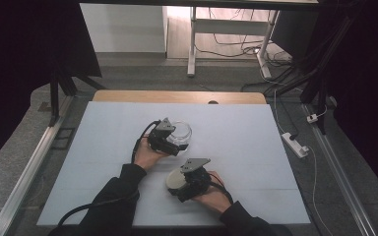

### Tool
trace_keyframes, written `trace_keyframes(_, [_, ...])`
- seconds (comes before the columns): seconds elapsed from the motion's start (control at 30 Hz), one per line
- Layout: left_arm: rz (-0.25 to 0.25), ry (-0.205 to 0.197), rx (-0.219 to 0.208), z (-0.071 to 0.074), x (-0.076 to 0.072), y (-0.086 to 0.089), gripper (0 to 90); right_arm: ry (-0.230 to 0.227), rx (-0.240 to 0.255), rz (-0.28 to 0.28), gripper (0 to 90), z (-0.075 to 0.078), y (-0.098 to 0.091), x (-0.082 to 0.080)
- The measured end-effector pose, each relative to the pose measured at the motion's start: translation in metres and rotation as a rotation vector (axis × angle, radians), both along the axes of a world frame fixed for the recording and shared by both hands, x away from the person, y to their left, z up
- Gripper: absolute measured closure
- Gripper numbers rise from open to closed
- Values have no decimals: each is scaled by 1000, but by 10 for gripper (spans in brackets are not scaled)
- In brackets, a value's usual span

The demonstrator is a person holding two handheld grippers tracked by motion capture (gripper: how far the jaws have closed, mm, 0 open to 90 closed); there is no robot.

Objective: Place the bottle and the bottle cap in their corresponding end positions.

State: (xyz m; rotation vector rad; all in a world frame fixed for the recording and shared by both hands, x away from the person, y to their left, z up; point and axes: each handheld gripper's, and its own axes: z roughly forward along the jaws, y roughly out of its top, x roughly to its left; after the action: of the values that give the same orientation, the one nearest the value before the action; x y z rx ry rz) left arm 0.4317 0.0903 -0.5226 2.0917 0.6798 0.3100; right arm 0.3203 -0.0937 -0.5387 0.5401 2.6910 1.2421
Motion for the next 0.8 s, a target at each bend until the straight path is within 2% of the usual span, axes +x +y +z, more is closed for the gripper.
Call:
trace_keyframes(0.1, [1, -3, 8, 2, 0, -2, 50, 6, 1, -3, 53, 0, 0, 0])
trace_keyframes(0.2, [-10, 12, -23, 3, 1, -1, 20, 6, 7, -3, 47, 0, -1, 0])
trace_keyframes(0.3, [-11, 11, -22, 3, 1, -1, 0, 13, 12, -5, 31, 0, -1, 1])
trace_keyframes(0.57, [-10, 25, -57, 8, 0, 8, 0, 12, 24, 5, 13, 1, -2, 1])
trace_keyframes(0.8, [-13, 26, -58, 16, -7, 17, 0, 10, 44, 5, 9, 5, -2, -1])
